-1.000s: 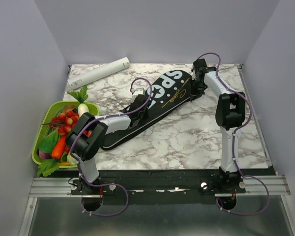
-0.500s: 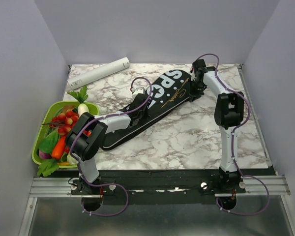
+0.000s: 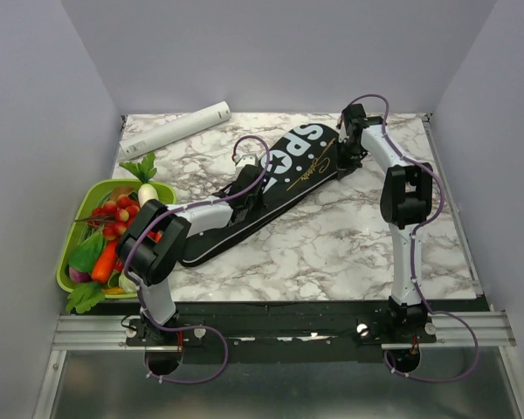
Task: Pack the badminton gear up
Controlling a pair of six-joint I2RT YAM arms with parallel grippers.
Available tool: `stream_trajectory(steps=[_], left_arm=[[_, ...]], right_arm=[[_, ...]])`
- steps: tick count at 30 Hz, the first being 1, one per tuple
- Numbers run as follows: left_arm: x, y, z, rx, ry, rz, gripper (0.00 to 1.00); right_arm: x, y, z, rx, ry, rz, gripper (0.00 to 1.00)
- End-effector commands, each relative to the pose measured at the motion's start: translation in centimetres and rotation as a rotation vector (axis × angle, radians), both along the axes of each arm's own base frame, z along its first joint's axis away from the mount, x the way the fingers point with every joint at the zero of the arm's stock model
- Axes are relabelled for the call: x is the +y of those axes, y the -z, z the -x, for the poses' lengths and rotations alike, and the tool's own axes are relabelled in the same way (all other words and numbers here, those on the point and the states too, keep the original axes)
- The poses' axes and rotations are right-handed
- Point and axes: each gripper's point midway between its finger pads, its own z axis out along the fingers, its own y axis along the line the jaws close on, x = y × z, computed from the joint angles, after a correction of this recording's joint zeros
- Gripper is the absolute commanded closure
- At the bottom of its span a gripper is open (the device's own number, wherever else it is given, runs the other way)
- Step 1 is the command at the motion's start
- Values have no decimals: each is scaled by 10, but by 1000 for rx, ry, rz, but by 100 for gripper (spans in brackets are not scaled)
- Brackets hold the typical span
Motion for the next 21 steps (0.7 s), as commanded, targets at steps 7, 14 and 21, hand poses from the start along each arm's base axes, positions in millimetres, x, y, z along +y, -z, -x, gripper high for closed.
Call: stream_trajectory(steps=[7, 14, 21], left_arm=[[-1, -3, 2, 10, 25, 11, 100], [-5, -6, 16, 5, 76, 31, 100], [-6, -18, 39, -18, 114, 13, 100]], right_arm=[[41, -2, 45, 63, -98, -200, 99], [18, -43, 44, -140, 54, -117, 78], [19, -69, 28, -258, 338, -229, 42]])
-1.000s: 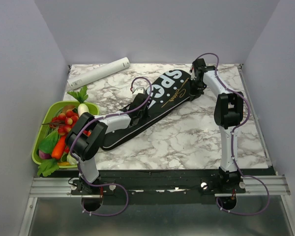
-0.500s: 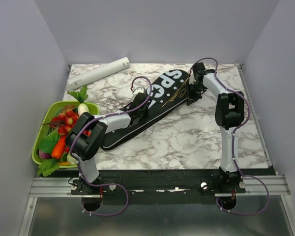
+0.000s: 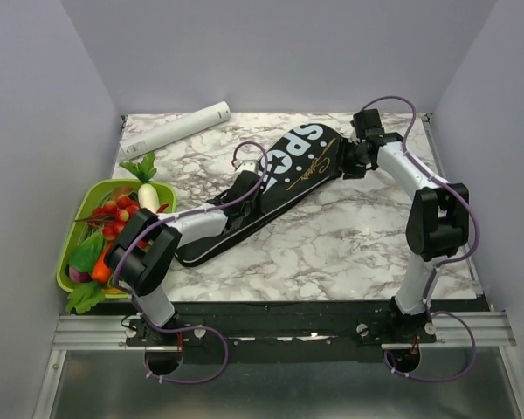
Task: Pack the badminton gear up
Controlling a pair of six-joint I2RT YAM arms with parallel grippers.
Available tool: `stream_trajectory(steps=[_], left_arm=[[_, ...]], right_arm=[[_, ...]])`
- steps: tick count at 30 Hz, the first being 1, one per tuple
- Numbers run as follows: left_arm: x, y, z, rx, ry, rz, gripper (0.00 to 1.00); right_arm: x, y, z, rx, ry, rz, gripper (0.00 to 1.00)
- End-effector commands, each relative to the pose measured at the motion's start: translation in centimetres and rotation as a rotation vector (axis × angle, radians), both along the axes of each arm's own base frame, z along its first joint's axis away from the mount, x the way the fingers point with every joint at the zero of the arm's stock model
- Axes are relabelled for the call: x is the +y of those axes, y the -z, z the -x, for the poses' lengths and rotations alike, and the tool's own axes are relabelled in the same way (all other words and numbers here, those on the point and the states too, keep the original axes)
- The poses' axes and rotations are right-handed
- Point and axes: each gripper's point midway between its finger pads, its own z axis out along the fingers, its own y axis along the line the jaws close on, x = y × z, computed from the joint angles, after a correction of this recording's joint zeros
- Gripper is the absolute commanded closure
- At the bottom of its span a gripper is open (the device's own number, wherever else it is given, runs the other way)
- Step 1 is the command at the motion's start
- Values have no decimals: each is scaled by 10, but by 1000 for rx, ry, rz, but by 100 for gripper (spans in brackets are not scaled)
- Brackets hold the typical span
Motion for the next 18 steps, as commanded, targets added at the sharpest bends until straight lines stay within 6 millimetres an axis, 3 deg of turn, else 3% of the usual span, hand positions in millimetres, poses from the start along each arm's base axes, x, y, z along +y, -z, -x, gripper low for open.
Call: stream_trajectory(steps=[1, 5, 7, 9, 10, 12, 18], left_arm=[[-7, -21, 19, -36, 51, 12, 100], [-6, -24, 35, -46, 71, -15, 100], [-6, -28, 39, -52, 77, -7, 99], [-6, -27, 46, -50, 91, -8, 95], [-6, -30, 48, -58, 95, -6, 93], [-5, -29, 53, -61, 102, -22, 88], [-1, -32, 65, -77, 114, -31, 74]], right_arm=[[3, -8, -24, -86, 233, -117, 41], [16, -3, -32, -93, 342, -254, 39], [24, 8, -27, -40, 397, -326, 38], [34, 11, -30, -26, 449, -412, 37], [34, 22, -23, -5, 471, -427, 37], [39, 20, -30, -35, 522, -508, 37], [43, 41, -34, -3, 616, -581, 37]])
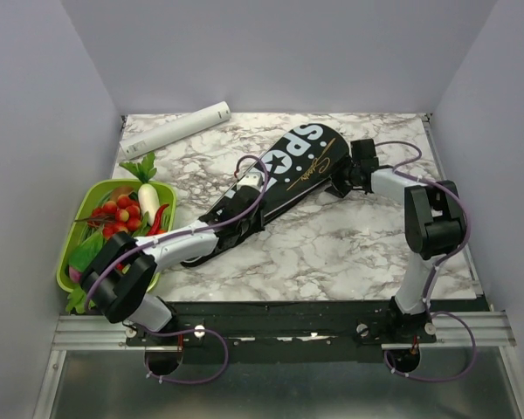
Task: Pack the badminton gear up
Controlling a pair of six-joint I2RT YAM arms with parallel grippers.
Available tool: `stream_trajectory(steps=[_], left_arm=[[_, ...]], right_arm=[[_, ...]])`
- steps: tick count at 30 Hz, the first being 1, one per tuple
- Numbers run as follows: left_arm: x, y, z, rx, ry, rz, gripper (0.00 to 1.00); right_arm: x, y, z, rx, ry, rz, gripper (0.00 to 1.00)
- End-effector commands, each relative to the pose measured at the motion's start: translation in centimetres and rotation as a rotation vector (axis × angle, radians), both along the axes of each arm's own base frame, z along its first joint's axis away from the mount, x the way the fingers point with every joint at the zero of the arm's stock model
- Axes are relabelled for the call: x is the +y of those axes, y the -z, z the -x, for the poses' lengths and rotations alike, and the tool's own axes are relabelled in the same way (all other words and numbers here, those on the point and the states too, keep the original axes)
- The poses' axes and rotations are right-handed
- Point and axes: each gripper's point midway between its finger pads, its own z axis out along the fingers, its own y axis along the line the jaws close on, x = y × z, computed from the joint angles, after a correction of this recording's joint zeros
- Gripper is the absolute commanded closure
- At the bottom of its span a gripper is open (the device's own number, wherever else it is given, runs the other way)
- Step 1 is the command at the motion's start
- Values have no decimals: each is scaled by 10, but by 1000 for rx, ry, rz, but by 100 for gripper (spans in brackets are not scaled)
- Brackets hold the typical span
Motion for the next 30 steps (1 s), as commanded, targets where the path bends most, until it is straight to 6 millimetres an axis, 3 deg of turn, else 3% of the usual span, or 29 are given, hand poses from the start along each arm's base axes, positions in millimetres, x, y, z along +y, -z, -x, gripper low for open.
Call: stream_trajectory(steps=[1, 6, 9, 10, 11, 12, 13, 14, 15, 16, 18, 19, 24, 27, 29, 30], left_arm=[[7, -9, 8, -36, -3, -16, 73], [9, -8, 18, -28, 5, -20, 71], [7, -12, 25, -34, 16, -12, 71], [8, -13, 26, -39, 13, -13, 71], [8, -13, 28, -41, 14, -15, 71], [9, -12, 29, -38, 14, -21, 71], [10, -14, 31, -42, 10, -21, 71], [9, -14, 31, -44, 10, -20, 71], [10, -14, 32, -43, 11, -22, 71], [9, -15, 31, -46, 9, -23, 71], [8, -15, 32, -50, 12, -22, 71], [7, -16, 31, -53, 13, -18, 71], [3, -16, 32, -53, 18, -8, 71], [3, -17, 30, -59, 11, -9, 71], [3, -17, 29, -63, 14, -17, 71], [4, -14, 29, -60, 15, -28, 71]], right_arm=[[7, 3, -19, -17, 116, -127, 37], [0, 20, -25, -21, 212, -142, 44], [-2, 21, -27, -27, 234, -145, 69], [-4, 25, -21, -17, 242, -143, 91], [-4, 24, -19, -27, 247, -149, 99], [-6, 24, -17, -29, 269, -158, 99], [-15, 21, 5, -36, 299, -144, 99], [-21, 20, 10, -45, 328, -122, 99], [-24, 8, 15, -69, 342, -124, 99], [-28, 17, 31, -41, 356, -112, 99], [-30, 7, 41, -57, 383, -126, 99], [-32, 14, 53, -31, 389, -118, 99], [-32, 18, 79, -4, 416, -92, 99], [-34, 13, 78, -37, 382, -59, 99], [-36, 10, 79, -42, 299, 21, 84], [-34, -3, 70, -72, 267, 33, 66]])
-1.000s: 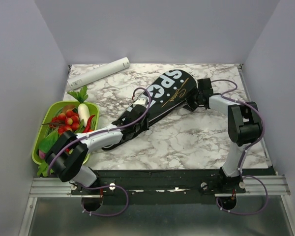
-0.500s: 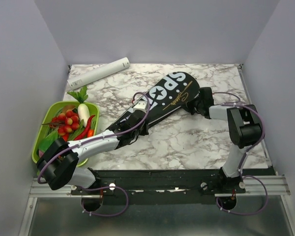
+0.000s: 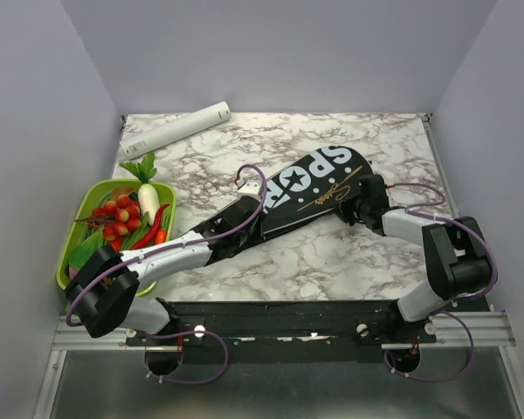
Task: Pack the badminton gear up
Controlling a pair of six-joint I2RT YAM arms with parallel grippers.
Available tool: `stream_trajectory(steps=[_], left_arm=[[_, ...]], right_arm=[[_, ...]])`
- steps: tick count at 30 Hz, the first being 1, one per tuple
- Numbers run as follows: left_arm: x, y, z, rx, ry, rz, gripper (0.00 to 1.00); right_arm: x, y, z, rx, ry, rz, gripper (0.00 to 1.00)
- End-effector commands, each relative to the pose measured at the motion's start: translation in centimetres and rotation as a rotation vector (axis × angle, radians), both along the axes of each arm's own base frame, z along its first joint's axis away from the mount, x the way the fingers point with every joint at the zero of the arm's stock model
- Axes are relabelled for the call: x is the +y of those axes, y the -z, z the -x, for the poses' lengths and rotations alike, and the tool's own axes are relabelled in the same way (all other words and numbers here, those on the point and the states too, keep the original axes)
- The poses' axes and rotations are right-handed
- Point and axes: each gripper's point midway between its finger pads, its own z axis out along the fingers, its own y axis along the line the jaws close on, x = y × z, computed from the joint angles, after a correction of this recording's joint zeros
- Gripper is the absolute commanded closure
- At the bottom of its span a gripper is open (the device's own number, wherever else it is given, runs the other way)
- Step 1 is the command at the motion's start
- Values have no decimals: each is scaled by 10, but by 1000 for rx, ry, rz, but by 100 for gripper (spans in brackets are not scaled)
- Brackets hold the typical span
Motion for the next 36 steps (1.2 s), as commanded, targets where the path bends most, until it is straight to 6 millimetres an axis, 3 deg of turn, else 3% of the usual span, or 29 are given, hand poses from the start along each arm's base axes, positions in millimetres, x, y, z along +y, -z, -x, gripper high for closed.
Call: stream_trajectory(steps=[1, 2, 3, 5, 10, 12, 16, 18, 27, 36], left_arm=[[2, -1, -4, -22, -17, -18, 71], [2, 1, -4, -21, -12, -25, 71], [2, 3, -4, -16, -9, -28, 71], [-2, 3, -4, -16, 2, -17, 71], [-11, 0, -4, -20, 34, 20, 71], [-14, 1, -4, -18, 41, 19, 71], [-20, 4, -4, -7, 66, 27, 71], [-23, 6, -3, -4, 74, 33, 71], [-23, 17, -1, 12, 91, 20, 71], [-27, 24, -3, 27, 97, 12, 71]], right_arm=[[-8, -13, 0, 11, -115, 167, 56], [-10, -16, 2, 6, -163, 219, 49], [-11, -31, 0, -26, -180, 242, 39], [-23, -37, 9, -25, -228, 341, 32], [-61, -81, 15, -71, -306, 601, 31], [-76, -84, 14, -63, -366, 719, 31], [-87, -65, 16, 16, -501, 820, 31], [-89, -44, 20, 54, -570, 836, 31], [-69, 10, 18, 107, -719, 698, 37], [-69, 9, 2, 116, -730, 685, 42]])
